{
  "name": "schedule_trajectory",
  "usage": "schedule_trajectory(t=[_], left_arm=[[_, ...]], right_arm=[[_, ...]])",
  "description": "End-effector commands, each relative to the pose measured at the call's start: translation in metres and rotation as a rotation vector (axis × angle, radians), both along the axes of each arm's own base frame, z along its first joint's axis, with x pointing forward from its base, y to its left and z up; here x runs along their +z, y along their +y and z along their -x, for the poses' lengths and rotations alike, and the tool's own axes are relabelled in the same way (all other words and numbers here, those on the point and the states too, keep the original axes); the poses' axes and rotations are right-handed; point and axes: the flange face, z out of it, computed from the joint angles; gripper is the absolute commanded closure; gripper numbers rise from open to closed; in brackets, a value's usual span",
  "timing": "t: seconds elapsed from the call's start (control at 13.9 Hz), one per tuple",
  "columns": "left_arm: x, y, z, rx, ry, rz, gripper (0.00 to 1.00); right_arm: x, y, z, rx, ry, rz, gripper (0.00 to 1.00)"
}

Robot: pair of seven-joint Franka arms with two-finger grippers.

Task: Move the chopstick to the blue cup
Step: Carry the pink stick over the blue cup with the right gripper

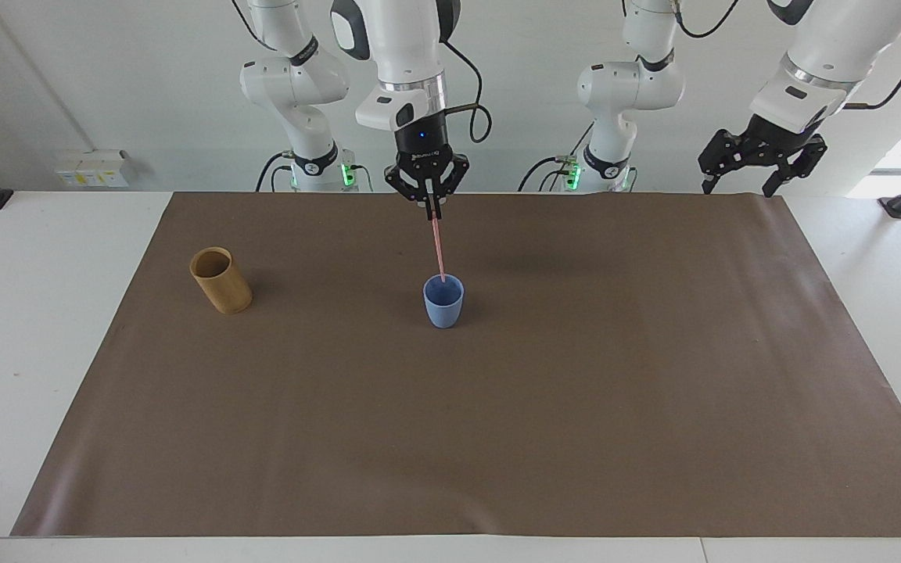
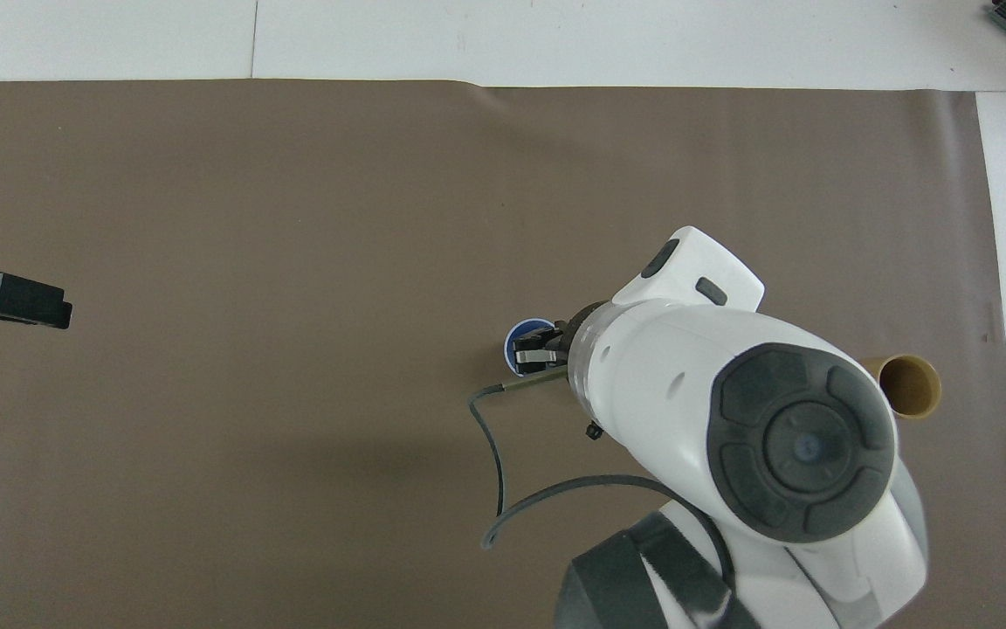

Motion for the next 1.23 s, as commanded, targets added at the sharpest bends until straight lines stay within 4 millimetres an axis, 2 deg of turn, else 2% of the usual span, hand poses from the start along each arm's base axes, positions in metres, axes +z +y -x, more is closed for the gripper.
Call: schedule_trajectory(t=[0.0,0.07,0.22,0.36,0.5,0.87,1.15], left_arm=[[0.006,0.003,0.006,0.000,0.007,0.013,0.00],[0.006,0.003,0.006,0.000,0.007,0.013,0.00],[0.006,0.003,0.006,0.000,0.007,0.013,0.00],[0.006,0.003,0.006,0.000,0.006,0.013,0.00],[0.006,0.003,0.006,0.000,0.007,0.013,0.00],[0.006,0.003,0.006,0.000,0.007,0.013,0.00],[0.006,0.003,0.006,0.000,0.006,0.013,0.00]], right_arm=[[-0.020,0.000,0.000,-0.007,-0.021,0.017,1.00],[-0.027,0.000,-0.002,-0.002,-0.038,0.017,1.00],[-0.040,0.001,-0.008,-0.001,-0.049,0.000,0.90],[-0.051,0.002,-0.013,0.001,-0.037,-0.004,0.86],[-0.054,0.001,-0.014,0.009,-0.041,-0.003,0.57],[-0.047,-0.004,-0.027,-0.012,-0.045,-0.023,0.16],[-0.046,-0.004,-0.027,-0.019,-0.043,-0.027,0.06]])
